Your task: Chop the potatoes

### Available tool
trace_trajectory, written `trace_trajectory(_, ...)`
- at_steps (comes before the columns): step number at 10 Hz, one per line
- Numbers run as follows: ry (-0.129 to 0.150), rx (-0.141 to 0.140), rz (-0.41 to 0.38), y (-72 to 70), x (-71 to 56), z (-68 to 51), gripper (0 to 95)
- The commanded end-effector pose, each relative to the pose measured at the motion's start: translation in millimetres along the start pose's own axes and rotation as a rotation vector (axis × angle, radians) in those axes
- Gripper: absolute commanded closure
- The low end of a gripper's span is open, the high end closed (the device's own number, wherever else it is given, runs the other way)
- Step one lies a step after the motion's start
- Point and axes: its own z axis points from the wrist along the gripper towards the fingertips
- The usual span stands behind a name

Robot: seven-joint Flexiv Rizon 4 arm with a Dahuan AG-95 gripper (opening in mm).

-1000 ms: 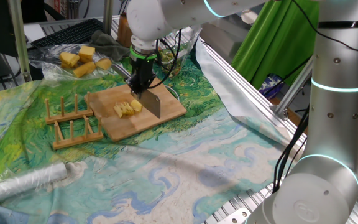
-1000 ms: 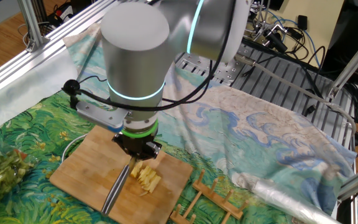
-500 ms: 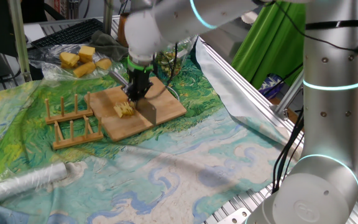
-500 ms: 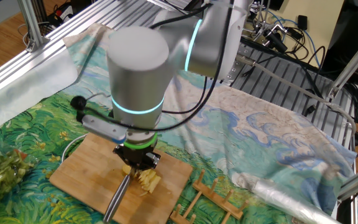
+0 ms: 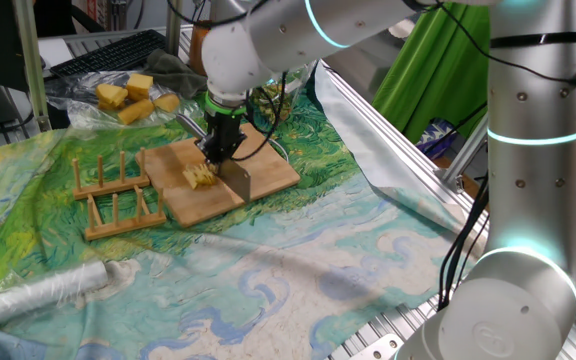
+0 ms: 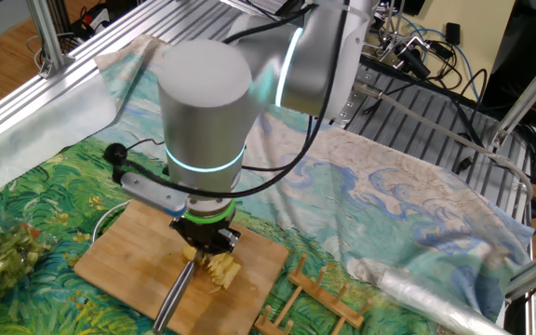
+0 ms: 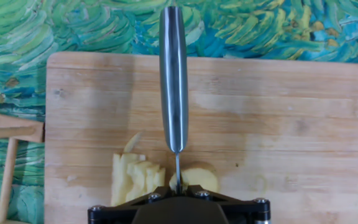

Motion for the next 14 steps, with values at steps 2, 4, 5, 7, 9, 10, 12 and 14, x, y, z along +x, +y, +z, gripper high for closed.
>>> trace_trajectory(2,0.002,-0.004,0.009,-0.1,4.0,-14.7,95.0)
trace_trajectory(4,0.0,-0.007,0.009,-3.0,4.0,-25.6,95.0)
trace_trajectory(5,-0.003,-0.008,0.006,-5.5,3.8,-32.7,95.0)
trace_trajectory(7,-0.012,-0.003,-0.011,-11.2,1.9,-40.4,95.0)
trace_trajectory(9,-0.019,0.0,-0.014,-12.4,1.8,-41.9,95.0)
trace_trajectory(10,-0.017,0.005,-0.018,-12.4,1.7,-41.7,95.0)
trace_trajectory(12,-0.016,0.006,-0.027,-13.2,-0.2,-35.6,95.0)
trace_trajectory(14,-0.025,-0.003,-0.034,-13.4,-3.3,-15.4,95.0)
